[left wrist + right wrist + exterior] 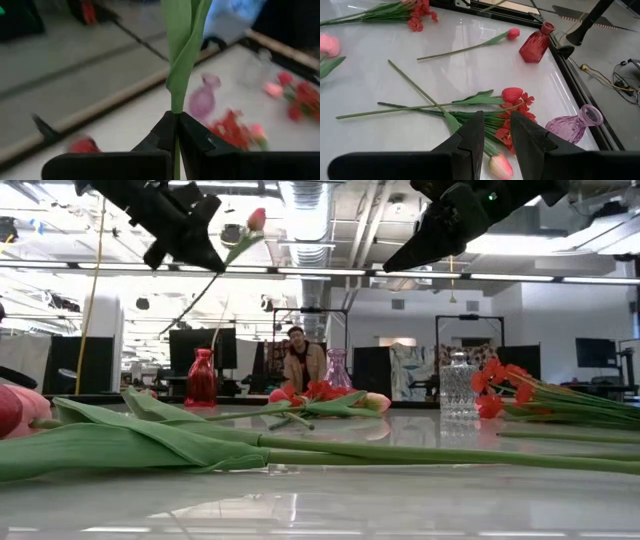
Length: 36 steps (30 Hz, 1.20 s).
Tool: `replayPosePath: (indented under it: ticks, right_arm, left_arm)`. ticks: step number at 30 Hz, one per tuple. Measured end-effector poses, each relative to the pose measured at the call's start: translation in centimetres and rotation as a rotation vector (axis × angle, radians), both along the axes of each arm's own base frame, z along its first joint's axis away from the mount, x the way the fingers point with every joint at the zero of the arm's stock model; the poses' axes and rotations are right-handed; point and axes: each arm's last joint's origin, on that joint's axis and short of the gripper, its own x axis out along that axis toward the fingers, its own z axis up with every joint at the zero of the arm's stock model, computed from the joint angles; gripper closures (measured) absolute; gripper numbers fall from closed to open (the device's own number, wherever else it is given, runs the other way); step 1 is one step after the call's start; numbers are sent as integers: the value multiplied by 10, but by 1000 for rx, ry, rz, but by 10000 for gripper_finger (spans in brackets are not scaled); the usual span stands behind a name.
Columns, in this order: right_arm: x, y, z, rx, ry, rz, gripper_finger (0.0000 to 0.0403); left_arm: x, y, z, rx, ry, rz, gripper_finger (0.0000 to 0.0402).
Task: Sort flowers into vase by color
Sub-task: Put the pink tulip into the red vase
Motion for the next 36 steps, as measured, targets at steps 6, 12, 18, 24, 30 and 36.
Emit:
replayPosePath:
  ticks: [6,12,18,24,30,36]
  right_arm:
    - [0,0,0,-2,0,-3,280]
    - [0,-1,0,-5,1,-4,280]
    - [0,-1,0,-4,1,-5,280]
    - [0,-1,0,-4,0,-5,280]
    - [0,-8,0,-1,-1,-33,280]
    - [0,-13,1,0,-8,-53,280]
  left_arm:
    - [4,5,-6,227,-67,39,401]
    - [-4,19,-14,387,-129,124,401]
    - [-18,38,-20,470,-149,193,401]
    - [-28,52,-20,471,-191,189,401]
    - [-34,61,-20,466,-195,186,401]
    - [-28,70,-32,430,-159,177,401]
